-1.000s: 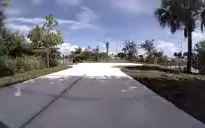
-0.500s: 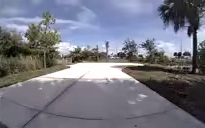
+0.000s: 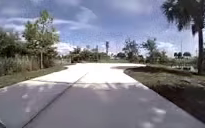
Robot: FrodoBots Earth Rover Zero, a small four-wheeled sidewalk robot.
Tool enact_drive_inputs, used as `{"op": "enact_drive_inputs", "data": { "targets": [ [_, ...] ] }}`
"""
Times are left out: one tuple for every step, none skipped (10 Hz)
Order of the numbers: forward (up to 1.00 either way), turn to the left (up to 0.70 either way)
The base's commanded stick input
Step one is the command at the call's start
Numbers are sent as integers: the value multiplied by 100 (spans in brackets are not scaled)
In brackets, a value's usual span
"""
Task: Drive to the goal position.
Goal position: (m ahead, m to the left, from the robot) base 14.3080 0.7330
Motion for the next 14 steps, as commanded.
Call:
{"op": "enact_drive_inputs", "data": {
  "targets": [
    [85,0],
    [85,0],
    [85,0],
    [85,0],
    [85,0],
    [85,0],
    [85,-16],
    [85,-34],
    [85,-8],
    [85,0],
    [85,0],
    [85,0],
    [85,0],
    [85,0]
  ]
}}
